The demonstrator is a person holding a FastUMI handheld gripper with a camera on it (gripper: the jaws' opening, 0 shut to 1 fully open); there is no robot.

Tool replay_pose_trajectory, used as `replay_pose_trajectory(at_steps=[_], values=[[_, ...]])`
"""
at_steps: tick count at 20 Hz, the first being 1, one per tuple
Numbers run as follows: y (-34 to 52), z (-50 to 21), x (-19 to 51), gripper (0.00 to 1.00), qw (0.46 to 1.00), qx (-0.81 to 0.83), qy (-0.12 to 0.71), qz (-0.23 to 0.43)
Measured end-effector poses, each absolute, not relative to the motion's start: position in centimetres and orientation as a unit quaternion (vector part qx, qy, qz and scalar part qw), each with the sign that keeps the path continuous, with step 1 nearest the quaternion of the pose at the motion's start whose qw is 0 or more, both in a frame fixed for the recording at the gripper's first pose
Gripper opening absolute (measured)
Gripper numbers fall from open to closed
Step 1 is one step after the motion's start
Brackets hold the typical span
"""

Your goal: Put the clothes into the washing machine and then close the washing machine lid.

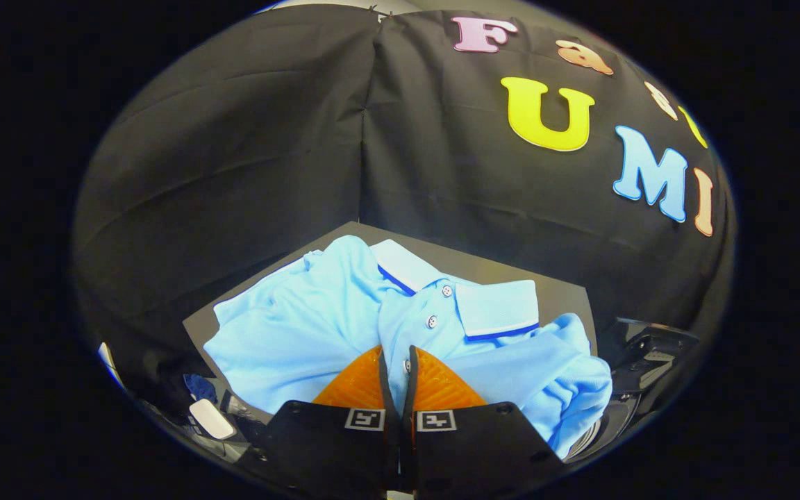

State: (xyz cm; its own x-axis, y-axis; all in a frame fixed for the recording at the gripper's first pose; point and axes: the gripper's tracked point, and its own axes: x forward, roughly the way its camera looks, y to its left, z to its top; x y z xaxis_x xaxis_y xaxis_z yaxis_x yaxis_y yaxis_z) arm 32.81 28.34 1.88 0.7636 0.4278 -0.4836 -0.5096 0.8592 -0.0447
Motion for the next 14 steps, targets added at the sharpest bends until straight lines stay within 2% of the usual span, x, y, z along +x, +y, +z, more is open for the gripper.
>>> replay_pose_trajectory(at_steps=[14], values=[[26.7,18.2,29.1,0.03,0.95,-0.018,0.103,0.293]])
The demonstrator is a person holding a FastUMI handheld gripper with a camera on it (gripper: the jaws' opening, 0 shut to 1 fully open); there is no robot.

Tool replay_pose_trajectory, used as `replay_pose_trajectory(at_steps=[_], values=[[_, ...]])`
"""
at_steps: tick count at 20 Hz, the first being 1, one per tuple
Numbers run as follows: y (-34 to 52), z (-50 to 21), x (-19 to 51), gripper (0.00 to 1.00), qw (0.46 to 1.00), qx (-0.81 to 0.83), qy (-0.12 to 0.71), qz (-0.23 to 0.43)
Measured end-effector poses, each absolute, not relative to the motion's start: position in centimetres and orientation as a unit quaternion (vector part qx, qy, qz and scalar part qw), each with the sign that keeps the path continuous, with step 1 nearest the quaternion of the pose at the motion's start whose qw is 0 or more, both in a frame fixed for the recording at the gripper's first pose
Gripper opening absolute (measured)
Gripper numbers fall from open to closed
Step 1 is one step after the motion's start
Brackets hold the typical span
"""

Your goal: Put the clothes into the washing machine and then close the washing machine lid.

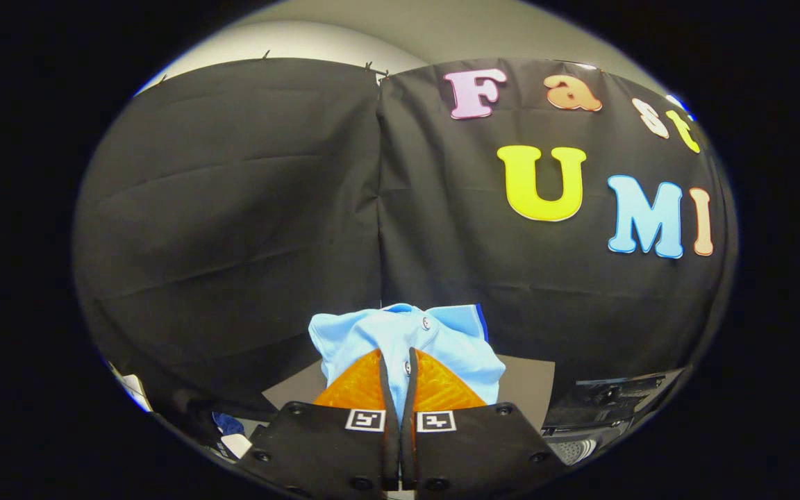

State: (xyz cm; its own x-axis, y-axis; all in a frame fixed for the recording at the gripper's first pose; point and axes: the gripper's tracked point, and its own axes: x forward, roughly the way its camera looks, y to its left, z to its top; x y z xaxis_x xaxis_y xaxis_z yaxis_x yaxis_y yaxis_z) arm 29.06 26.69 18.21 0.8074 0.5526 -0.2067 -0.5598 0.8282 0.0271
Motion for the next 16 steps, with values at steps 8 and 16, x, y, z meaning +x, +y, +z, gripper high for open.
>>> replay_pose_trajectory(at_steps=[8,16], values=[[22.1,20.8,28.9,0.03,0.961,-0.01,0.082,0.263],[11.7,23.7,29.4,0.03,0.978,0.009,0.06,0.202]])
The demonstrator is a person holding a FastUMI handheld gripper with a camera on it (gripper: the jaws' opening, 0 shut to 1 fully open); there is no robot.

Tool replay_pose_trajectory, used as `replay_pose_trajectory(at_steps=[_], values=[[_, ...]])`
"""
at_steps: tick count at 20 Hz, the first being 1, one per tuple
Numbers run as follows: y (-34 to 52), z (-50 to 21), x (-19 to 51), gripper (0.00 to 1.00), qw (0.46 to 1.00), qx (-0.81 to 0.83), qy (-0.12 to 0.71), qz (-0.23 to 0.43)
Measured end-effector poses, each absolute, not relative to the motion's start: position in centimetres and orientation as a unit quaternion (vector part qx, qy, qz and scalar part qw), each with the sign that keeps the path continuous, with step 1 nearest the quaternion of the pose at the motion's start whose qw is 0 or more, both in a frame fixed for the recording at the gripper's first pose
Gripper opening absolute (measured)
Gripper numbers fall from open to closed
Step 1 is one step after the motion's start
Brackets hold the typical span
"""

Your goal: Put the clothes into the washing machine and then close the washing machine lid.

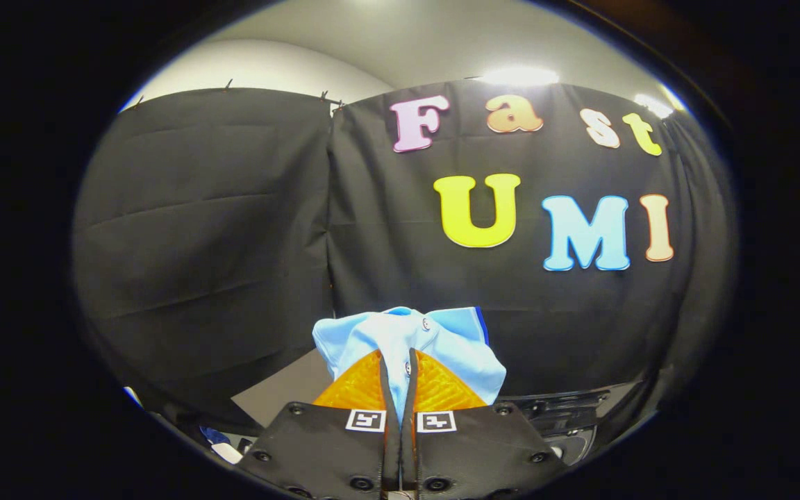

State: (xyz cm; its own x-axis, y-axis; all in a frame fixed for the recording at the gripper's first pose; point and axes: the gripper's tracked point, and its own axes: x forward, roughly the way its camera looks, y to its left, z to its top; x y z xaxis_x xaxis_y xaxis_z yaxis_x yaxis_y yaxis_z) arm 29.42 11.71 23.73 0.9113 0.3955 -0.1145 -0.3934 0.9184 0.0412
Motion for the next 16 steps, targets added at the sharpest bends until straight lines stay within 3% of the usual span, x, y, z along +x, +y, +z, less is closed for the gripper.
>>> replay_pose_trajectory(at_steps=[16], values=[[-8.9,24.2,29.0,0.02,0.995,0.06,0.042,0.074]])
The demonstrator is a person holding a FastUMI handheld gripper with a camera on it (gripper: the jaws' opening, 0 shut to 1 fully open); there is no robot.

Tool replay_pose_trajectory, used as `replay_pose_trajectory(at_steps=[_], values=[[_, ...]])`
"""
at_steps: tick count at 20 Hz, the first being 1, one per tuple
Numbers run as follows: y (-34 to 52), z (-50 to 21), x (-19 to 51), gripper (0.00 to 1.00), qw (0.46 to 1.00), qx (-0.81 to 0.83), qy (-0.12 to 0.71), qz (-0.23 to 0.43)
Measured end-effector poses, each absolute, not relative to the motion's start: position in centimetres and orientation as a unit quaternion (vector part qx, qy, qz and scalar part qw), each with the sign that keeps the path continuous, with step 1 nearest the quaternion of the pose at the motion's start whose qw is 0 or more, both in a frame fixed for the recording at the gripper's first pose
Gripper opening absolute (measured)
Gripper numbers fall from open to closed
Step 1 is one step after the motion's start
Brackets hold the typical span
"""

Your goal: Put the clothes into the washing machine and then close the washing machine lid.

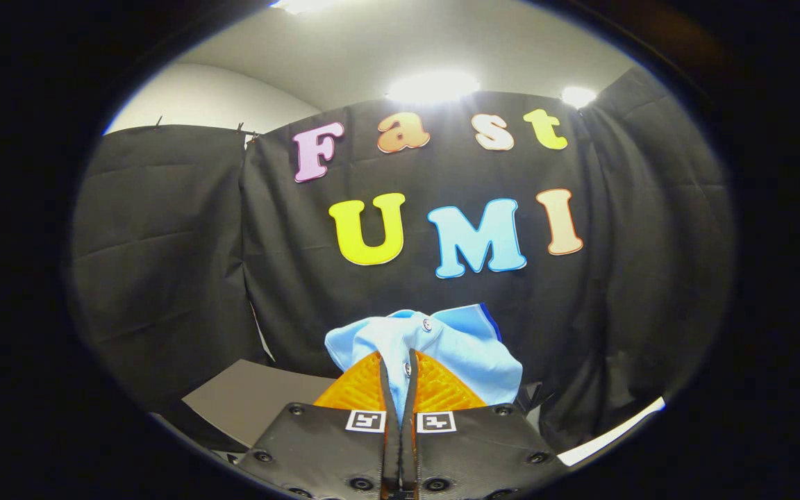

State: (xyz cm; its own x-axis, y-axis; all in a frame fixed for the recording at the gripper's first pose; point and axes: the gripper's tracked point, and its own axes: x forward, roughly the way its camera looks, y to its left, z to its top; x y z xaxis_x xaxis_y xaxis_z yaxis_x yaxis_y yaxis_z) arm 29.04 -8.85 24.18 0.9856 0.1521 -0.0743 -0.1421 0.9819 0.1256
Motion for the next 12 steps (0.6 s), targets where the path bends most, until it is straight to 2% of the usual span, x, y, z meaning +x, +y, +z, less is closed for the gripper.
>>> replay_pose_trajectory(at_steps=[12], values=[[-11.2,15.4,30.9,0.03,0.991,0.06,0.1,0.066]])
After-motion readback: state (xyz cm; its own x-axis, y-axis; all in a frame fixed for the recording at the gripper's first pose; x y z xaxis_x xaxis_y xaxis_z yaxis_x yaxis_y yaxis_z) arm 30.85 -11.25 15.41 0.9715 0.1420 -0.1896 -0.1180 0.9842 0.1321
